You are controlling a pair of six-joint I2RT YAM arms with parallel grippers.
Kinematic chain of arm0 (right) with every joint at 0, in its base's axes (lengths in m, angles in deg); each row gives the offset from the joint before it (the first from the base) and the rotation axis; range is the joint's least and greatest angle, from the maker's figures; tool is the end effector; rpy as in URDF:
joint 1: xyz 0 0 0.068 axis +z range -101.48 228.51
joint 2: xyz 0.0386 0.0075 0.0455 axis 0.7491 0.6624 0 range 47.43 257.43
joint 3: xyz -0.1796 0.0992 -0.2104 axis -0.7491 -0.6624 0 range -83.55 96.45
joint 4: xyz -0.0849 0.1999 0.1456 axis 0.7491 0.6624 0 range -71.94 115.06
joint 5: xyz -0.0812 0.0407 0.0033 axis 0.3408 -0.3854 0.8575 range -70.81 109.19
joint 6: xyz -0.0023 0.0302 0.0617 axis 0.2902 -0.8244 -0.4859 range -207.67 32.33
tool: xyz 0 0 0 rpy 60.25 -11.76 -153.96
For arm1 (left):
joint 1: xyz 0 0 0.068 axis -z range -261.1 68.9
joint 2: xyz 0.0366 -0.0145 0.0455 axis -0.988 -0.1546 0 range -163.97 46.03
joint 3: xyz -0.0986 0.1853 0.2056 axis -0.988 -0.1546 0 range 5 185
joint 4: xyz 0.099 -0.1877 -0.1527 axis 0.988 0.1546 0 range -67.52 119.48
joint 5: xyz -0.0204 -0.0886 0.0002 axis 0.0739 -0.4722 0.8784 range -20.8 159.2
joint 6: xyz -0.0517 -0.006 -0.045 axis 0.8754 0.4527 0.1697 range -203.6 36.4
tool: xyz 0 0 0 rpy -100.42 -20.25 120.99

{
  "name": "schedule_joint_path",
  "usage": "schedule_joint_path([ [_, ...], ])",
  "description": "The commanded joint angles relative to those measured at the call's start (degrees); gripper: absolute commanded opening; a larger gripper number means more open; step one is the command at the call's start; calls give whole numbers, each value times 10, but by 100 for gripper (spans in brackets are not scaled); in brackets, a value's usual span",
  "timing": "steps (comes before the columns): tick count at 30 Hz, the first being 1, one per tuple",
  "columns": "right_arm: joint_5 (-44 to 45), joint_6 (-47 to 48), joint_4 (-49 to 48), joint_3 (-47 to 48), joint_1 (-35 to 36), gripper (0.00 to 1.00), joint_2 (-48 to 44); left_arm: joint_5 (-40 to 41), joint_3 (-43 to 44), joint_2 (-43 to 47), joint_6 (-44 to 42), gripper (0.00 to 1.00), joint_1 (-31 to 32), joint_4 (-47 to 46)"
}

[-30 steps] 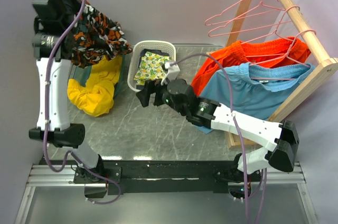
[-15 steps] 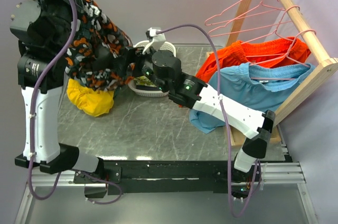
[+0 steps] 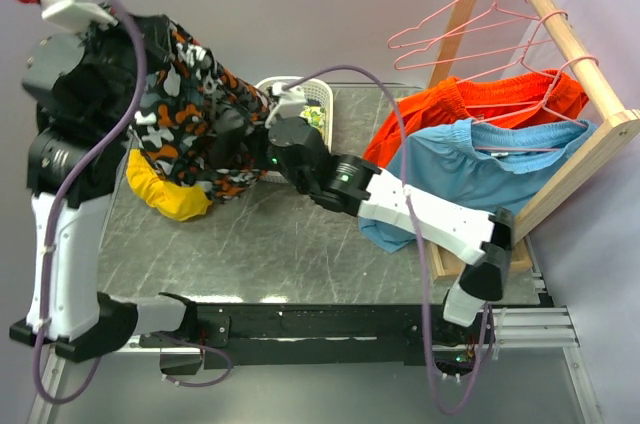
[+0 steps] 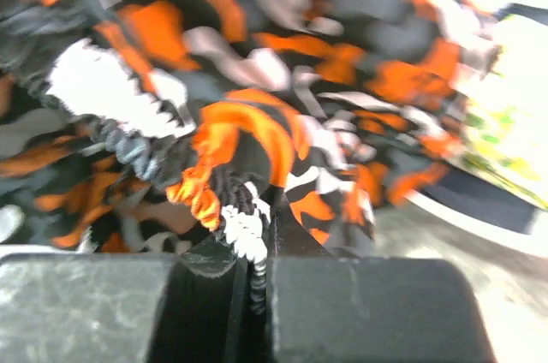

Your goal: Place the shorts on the hanger

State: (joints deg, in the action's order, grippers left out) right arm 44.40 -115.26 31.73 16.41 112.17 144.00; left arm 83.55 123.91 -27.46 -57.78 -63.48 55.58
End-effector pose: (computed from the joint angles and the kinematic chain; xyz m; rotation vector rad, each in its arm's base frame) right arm 0.2058 0.3622 0.4496 -0.2334 1.7833 0.7783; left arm 0.1881 -0.0453 0.6313 -0.3096 1.3427 -0.4666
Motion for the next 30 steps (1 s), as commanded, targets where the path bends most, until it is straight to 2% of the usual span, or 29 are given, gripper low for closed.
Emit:
schedule_joint_path([
  [1, 98, 20, 32, -21, 13, 0, -123, -23, -3, 65, 18, 1, 2, -3],
  [4, 111, 46, 44, -21, 22, 0, -173, -52, -14, 85, 32, 1, 2, 16],
  [10, 142, 131, 105, 81, 74, 0, -198, -107, -98, 128, 65, 1, 2, 39],
  [14, 162, 156, 166, 165, 100, 0, -166, -157, -217, 165, 83, 1, 2, 26],
  [18, 206, 145, 217, 179, 103, 0, -126, -223, -325, 171, 101, 5, 2, 7],
  [19, 227, 142, 240, 177, 101, 0, -116, -245, -347, 180, 104, 7, 2, 4],
  [20, 247, 137, 256, 177, 90, 0, -97, -248, -397, 187, 113, 17, 2, -10],
  [21, 241, 128, 274, 176, 81, 0, -88, -242, -420, 195, 120, 28, 2, -11],
  [24, 193, 100, 281, 126, 39, 0, -88, -208, -476, 222, 126, 48, 2, 12],
  [26, 168, 91, 256, 83, 20, 0, -99, -188, -498, 237, 124, 49, 2, 28],
  [30, 149, 75, 243, 55, 3, 0, -99, -145, -525, 263, 140, 52, 2, 84],
])
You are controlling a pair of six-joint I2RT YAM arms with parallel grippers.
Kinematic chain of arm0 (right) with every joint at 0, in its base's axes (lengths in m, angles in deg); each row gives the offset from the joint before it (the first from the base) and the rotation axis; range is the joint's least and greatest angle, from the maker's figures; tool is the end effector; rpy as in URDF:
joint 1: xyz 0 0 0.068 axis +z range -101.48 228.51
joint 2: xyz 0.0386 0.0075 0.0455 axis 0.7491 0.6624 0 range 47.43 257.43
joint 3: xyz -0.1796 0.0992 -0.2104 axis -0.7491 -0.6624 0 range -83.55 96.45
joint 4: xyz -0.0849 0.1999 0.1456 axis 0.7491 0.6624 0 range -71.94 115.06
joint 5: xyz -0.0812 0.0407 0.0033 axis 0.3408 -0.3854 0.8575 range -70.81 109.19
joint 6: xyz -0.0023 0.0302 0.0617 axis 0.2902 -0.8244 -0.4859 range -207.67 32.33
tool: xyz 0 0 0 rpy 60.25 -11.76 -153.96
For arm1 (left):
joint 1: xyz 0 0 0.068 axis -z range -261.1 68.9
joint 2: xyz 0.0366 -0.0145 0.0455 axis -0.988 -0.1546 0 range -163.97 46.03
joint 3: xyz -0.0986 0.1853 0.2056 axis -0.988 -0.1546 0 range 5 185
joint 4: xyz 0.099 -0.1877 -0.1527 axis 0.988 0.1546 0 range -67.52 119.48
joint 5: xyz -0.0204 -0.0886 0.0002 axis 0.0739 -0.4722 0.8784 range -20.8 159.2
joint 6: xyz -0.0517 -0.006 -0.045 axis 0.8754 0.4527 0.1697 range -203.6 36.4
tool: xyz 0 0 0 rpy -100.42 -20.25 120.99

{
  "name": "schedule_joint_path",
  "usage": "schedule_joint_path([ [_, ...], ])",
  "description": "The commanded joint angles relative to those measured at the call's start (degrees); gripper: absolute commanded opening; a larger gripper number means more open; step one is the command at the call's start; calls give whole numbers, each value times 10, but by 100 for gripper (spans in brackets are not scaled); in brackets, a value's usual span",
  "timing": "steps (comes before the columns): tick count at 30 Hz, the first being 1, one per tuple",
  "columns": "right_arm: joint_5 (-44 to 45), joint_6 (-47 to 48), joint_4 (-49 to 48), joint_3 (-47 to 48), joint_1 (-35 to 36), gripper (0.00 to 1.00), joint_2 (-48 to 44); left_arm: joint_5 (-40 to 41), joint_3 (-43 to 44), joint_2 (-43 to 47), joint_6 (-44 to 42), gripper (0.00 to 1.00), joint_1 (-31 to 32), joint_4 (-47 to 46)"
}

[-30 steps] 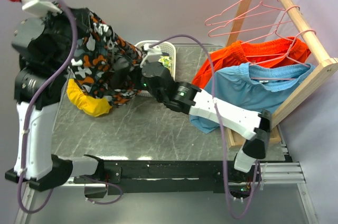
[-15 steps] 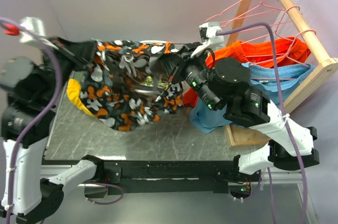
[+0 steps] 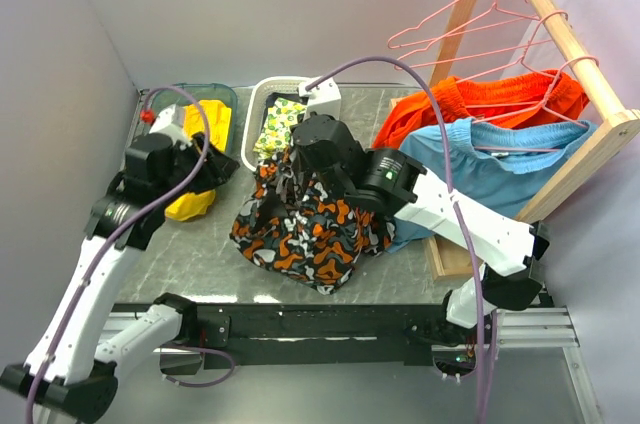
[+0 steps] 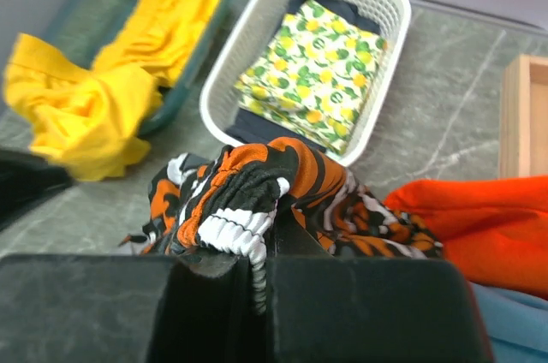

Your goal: Place the shorts on the hanger

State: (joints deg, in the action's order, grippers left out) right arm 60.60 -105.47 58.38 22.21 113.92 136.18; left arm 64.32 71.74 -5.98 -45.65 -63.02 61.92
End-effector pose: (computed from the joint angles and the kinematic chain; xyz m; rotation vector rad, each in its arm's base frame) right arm 0.1735 0.2909 0.4825 -0.3214 1.8541 0.2815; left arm 0.1729 -0.0614 0.4049 -0.3016 2.0504 -0.7015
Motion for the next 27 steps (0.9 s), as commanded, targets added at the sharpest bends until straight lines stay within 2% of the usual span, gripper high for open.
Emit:
schedule_joint_path([
  [1, -13, -28, -25, -5, -16, 0, -17, 55, -15, 63, 26, 52, -2, 41],
  [7, -19, -30, -19, 3, -36, 0, 8, 58, -82, 131, 61, 54, 6, 57],
  [13, -32, -31, -23, 9, -44, 0, 20, 57, -127, 150, 71, 56, 28, 56],
  [20, -42, -34, -21, 15, -56, 0, 34, 83, -159, 155, 90, 57, 102, 50],
  [27, -45, -37, -12, 29, -57, 0, 42, 135, -187, 125, 126, 57, 166, 37],
])
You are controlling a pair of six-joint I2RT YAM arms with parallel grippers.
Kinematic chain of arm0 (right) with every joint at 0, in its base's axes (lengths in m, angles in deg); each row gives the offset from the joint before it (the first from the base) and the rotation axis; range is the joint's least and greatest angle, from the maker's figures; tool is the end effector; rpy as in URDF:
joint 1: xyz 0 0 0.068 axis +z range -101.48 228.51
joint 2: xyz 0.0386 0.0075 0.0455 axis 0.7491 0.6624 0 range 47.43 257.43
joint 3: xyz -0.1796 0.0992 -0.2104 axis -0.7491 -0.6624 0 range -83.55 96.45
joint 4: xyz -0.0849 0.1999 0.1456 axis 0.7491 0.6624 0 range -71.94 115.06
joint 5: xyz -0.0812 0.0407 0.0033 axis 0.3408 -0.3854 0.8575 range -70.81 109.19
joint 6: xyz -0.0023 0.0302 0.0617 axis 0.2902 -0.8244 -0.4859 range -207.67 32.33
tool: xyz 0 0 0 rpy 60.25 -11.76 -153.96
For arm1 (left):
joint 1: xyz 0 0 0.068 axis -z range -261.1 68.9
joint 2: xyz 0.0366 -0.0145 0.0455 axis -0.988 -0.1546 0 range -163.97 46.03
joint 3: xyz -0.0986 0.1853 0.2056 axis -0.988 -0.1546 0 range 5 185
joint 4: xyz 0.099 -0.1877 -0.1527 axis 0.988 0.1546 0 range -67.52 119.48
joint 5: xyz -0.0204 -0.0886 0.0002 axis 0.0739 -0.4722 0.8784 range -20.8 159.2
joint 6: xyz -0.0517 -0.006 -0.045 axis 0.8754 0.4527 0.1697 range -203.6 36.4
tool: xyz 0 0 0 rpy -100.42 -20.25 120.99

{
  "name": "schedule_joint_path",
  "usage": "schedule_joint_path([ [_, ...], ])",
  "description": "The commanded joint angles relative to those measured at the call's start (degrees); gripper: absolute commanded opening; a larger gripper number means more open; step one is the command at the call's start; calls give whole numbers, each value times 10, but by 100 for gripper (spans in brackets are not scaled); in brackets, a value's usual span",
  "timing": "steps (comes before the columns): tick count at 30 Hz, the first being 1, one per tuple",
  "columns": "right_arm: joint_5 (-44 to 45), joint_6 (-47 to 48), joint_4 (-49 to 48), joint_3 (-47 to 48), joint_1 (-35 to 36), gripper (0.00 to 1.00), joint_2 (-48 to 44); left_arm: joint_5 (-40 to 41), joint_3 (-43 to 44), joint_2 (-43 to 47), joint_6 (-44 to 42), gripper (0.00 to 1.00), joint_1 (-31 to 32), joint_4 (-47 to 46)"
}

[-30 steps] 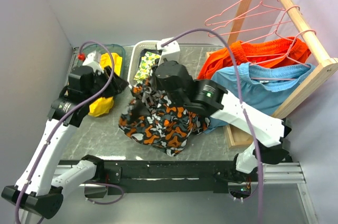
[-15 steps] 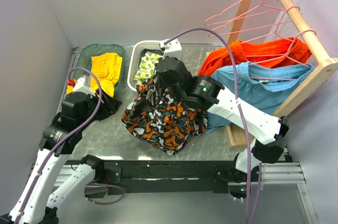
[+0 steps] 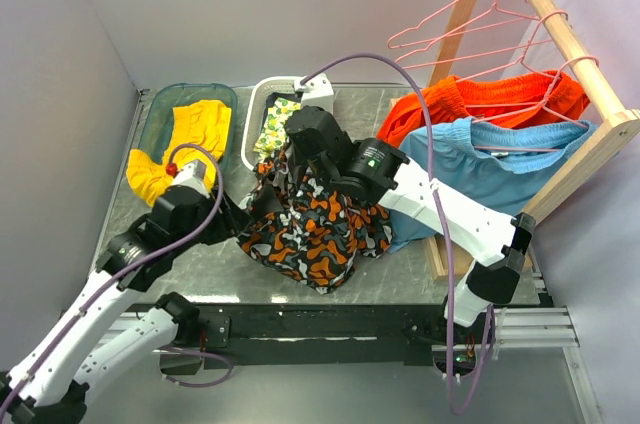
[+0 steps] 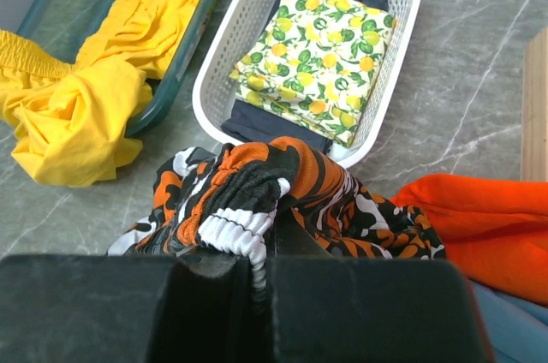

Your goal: Place the shorts on the hanger

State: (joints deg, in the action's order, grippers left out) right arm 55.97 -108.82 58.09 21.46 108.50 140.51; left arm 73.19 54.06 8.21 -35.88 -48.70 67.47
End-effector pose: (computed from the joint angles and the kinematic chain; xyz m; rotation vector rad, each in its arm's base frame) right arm 0.2124 0.3013 0.4524 -0.2786 1.9473 0.2650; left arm 0.1123 -0.0667 0.3234 -0.3414 2.2246 -0.7142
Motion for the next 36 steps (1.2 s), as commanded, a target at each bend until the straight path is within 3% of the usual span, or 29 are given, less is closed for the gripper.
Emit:
schedule_joint_path([
  [1, 1, -4, -7, 39, -4, 0, -1, 51, -14, -21, 32, 57, 27, -21],
  [8, -5, -6, -7, 34, -4, 0, -11, 98, -36, -49, 76, 57, 36, -58],
  [18, -14, -13, -16, -10, -3, 0, -40, 95, -67, -58, 115, 57, 37, -144],
  [36, 1, -14, -18, -55, -3, 0, -107, 254, -107, -84, 209, 57, 37, -159],
])
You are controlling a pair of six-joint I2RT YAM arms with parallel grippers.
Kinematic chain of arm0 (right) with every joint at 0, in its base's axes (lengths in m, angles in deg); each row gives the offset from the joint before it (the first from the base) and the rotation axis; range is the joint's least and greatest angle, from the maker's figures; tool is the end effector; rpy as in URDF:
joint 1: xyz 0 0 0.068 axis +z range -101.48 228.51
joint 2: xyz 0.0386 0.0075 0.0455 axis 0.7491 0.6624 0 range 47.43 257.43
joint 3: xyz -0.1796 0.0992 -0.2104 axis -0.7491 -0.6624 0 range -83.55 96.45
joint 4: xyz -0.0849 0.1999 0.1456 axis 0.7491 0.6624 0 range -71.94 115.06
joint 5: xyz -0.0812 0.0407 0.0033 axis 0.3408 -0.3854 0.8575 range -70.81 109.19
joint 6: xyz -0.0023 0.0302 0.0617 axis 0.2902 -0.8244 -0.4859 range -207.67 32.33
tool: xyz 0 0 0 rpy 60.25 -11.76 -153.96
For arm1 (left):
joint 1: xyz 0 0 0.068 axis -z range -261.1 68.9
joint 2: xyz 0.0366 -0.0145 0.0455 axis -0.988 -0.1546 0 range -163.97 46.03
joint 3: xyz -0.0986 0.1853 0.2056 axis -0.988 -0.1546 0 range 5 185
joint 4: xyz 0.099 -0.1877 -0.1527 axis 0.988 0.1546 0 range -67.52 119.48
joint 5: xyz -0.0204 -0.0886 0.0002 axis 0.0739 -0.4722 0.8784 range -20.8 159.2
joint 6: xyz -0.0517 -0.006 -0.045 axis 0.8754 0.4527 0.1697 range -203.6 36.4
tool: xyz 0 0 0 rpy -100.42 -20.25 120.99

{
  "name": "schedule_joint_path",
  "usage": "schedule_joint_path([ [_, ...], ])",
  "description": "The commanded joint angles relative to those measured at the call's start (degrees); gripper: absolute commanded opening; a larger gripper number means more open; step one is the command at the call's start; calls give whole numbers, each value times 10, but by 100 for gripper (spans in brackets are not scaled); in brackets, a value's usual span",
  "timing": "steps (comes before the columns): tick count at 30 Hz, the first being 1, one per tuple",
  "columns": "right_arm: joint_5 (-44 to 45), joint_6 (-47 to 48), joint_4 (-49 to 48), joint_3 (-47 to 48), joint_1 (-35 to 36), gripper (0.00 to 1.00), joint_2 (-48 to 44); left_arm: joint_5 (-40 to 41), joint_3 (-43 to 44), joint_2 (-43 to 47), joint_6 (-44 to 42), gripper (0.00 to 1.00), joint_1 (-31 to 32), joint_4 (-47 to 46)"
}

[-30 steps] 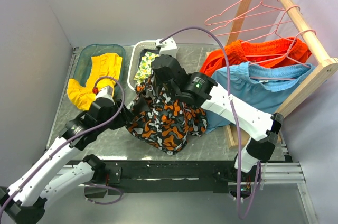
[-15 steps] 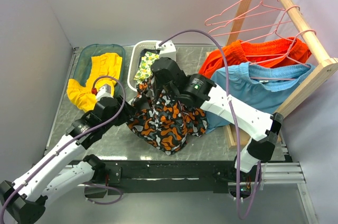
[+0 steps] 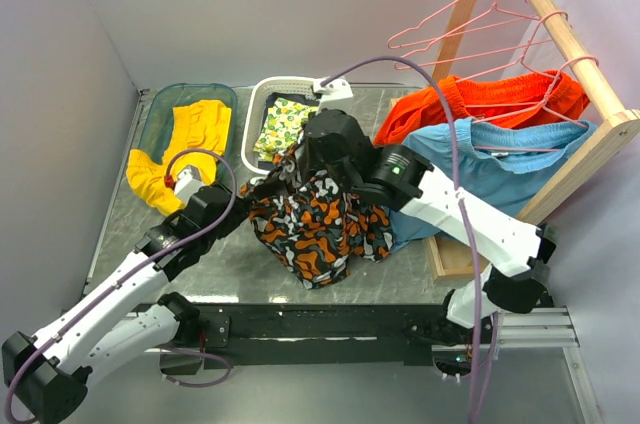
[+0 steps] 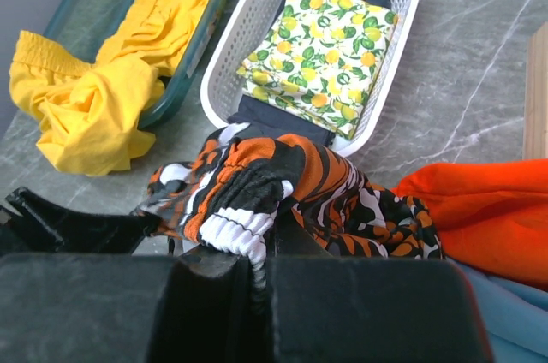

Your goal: Place the shorts on the hanger

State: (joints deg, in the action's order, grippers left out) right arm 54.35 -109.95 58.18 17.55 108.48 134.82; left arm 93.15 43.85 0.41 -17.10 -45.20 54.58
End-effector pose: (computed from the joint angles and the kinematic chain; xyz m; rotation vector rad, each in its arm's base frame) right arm 0.1967 0.2764 0.4622 -0.2632 1.9391 0.3244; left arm 0.1491 -0.0801 0.2700 -0.8036 2.0835 -0.5331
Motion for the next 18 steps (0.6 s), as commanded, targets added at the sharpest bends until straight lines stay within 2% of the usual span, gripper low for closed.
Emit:
schedule_joint_path([
  [1, 15, -3, -20, -22, -3, 0, -56, 55, -4, -8, 19, 56, 1, -36],
  [8, -9, -4, -31, -51, -5, 0, -88, 58, 26, -72, -13, 52, 2, -77],
  [13, -18, -1, -34, -55, -5, 0, -105, 32, 40, -56, -75, 52, 2, -162],
  [18, -23, -3, -34, -53, -5, 0, -108, 15, 48, -81, -89, 53, 2, -170],
])
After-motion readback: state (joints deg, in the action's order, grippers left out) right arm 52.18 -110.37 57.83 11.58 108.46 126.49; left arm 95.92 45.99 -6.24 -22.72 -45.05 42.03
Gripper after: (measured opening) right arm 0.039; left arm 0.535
